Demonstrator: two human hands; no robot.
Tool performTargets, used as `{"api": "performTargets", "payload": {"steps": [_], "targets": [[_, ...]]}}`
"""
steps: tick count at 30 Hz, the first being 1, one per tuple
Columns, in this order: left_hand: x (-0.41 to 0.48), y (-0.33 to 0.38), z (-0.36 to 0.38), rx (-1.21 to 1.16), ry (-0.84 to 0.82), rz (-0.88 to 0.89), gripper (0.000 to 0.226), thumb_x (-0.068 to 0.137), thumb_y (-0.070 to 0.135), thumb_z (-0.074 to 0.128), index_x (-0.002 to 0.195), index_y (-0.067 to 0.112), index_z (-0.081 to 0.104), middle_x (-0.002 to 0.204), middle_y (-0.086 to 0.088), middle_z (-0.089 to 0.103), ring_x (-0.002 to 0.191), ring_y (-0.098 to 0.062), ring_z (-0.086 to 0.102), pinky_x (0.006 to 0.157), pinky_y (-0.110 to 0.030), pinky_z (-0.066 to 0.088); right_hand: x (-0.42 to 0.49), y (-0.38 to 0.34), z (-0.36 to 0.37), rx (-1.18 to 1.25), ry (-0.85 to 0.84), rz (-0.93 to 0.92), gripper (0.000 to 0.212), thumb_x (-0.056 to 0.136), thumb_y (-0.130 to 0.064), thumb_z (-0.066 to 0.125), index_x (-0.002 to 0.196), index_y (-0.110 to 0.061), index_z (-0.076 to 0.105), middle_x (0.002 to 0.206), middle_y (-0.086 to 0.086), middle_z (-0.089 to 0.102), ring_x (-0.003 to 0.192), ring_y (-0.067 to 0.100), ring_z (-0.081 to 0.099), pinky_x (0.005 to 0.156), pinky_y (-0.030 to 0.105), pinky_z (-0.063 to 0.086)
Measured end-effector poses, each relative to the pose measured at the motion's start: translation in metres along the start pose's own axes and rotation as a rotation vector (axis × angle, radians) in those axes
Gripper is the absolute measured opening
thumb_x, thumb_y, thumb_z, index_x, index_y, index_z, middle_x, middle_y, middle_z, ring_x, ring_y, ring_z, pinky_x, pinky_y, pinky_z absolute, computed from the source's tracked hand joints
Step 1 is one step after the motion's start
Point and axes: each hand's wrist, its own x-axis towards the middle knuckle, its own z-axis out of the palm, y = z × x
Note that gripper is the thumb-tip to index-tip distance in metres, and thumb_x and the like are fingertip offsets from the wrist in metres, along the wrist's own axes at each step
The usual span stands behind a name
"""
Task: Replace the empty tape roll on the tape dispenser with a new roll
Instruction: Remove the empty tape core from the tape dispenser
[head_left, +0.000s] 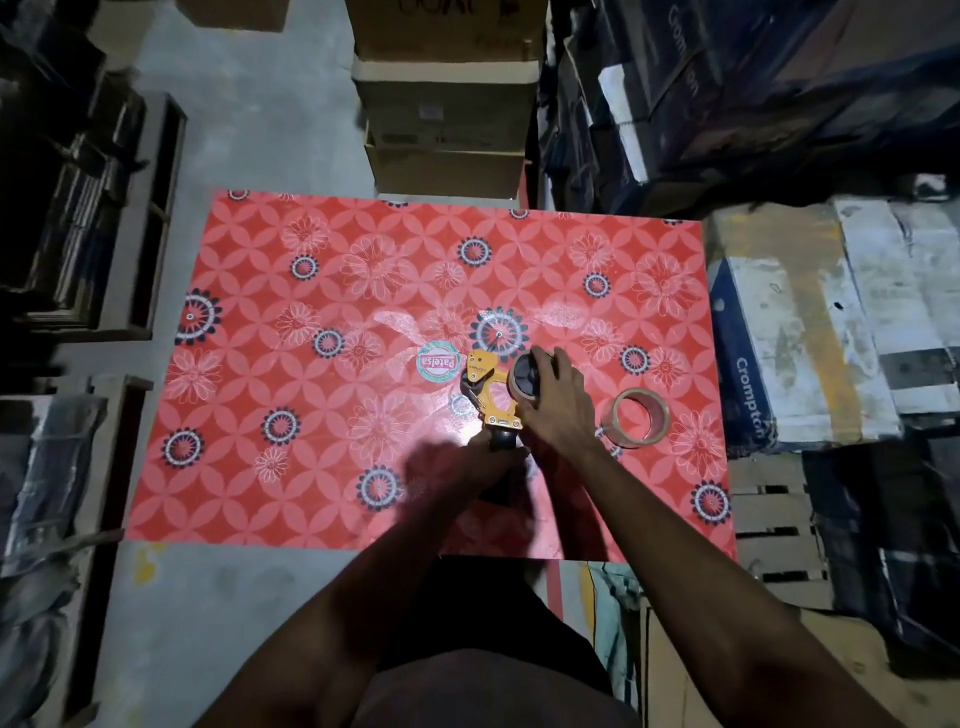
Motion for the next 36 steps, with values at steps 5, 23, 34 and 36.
{"api": "performTargets", "payload": {"steps": [5, 23, 34, 36], "targets": [[-0.036, 0.030, 0.002, -0.096, 0.026, -0.075, 0.006, 0.099, 0.026, 0.067, 0.093, 0.024, 0.065, 0.077, 0.001, 0.066, 0.063, -0.018, 0.065, 0.060, -0.026, 0.054, 0.005, 0.003, -0.005, -0.024, -0.020, -0.041, 0.089, 0.080, -0.038, 0.073, 0.157, -0.029, 0.028, 0.149, 0.009, 0.037, 0.121, 0.036, 0.051, 0.084, 0.046, 0.057], [-0.129, 0.079, -0.071, -0.168, 0.213, 0.470, 0.026, 0.093, 0.012, 0.082, 0.116, 0.020, 0.074, 0.084, 0.001, 0.081, 0.067, -0.006, 0.075, 0.064, -0.020, 0.061, -0.041, -0.062, -0.112, 0.325, 0.338, -0.289, 0.088, 0.073, -0.041, 0.085, 0.148, -0.029, 0.041, 0.134, 0.002, 0.037, 0.115, 0.025, 0.058, 0.085, 0.038, 0.060], [-0.136, 0.088, -0.057, -0.403, 0.319, 0.318, 0.022, 0.089, 0.003, 0.072, 0.069, 0.008, 0.063, 0.049, -0.002, 0.051, 0.042, -0.018, 0.043, 0.043, -0.025, 0.037, -0.054, -0.109, -0.131, 0.299, 0.336, -0.389, 0.086, 0.075, -0.048, 0.079, 0.151, -0.038, 0.041, 0.134, 0.002, 0.047, 0.110, 0.020, 0.062, 0.080, 0.028, 0.057], [-0.137, 0.083, -0.058, -0.404, 0.332, 0.305, 0.022, 0.088, 0.004, 0.073, 0.068, 0.007, 0.065, 0.048, -0.003, 0.051, 0.041, -0.019, 0.042, 0.043, -0.026, 0.034, -0.054, -0.113, -0.131, 0.218, 0.280, -0.407, 0.081, 0.076, -0.051, 0.075, 0.149, -0.045, 0.041, 0.130, 0.002, 0.042, 0.105, 0.024, 0.065, 0.079, 0.033, 0.062]]}}
